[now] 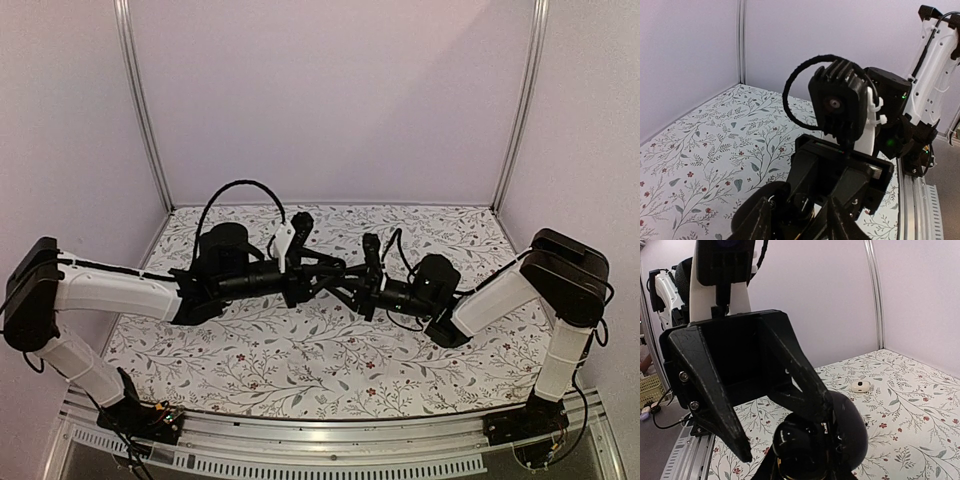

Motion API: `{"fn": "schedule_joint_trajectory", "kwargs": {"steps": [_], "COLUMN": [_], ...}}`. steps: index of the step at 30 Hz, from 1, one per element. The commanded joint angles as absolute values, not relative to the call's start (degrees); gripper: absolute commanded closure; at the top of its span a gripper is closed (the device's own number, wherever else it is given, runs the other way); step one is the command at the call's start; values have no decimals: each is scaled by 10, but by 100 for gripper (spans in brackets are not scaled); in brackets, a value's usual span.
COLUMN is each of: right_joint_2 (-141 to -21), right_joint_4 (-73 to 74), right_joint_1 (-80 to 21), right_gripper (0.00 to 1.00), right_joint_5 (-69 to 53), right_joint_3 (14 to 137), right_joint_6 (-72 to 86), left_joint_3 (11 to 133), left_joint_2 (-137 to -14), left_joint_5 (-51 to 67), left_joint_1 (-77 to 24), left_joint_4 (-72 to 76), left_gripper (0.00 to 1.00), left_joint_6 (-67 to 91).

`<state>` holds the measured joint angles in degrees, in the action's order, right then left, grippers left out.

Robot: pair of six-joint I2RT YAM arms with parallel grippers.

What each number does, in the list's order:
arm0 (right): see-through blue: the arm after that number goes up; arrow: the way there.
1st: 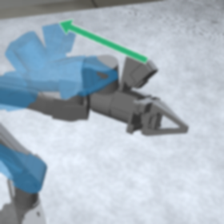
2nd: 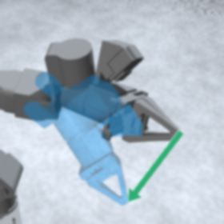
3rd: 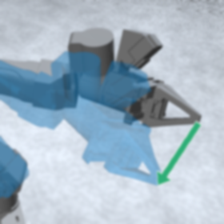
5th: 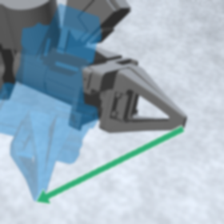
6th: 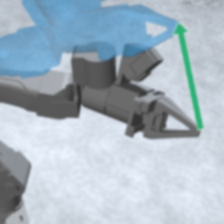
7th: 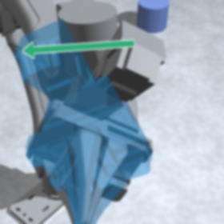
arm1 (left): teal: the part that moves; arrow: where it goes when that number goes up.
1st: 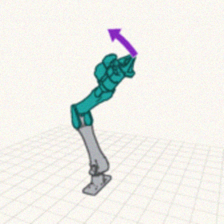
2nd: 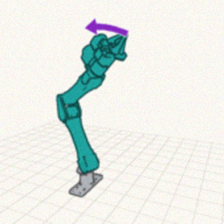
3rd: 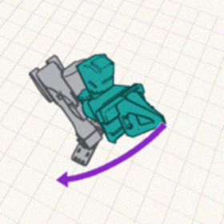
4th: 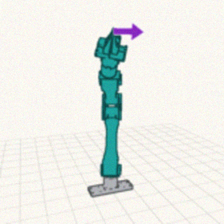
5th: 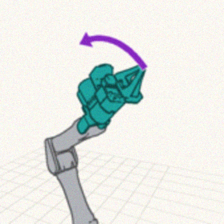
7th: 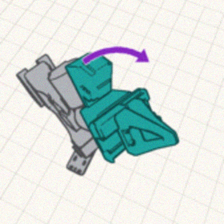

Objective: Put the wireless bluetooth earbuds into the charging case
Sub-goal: Insert the right earbud into the right side groove of the charging case.

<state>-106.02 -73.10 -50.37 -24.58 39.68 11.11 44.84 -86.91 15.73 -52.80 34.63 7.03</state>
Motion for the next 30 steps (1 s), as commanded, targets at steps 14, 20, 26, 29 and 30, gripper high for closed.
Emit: {"fn": "schedule_joint_trajectory", "kwargs": {"steps": [14,20,26,29,30], "right_joint_2": [-1038,-1037,-1034,-1032,-1032], "right_joint_4": [-749,-745,-743,-742,-741], "right_joint_1": [-507,-506,-507,-507,-507], "right_gripper": [100,100,100,100,100], "right_joint_5": [-254,-270,-278,-279,-280], "right_joint_3": [387,389,387,386,386], "right_joint_6": [121,120,118,115,114], "left_joint_3": [473,495,509,519,521], "left_joint_2": [-785,-806,-827,-837,-840], "left_joint_5": [108,115,127,118,112], "left_joint_1": [-537,-537,-537,-537,-537], "left_joint_4": [245,205,194,185,183], "left_gripper": [58,48,44,45,46], "left_joint_6": [40,28,30,32,33]}}
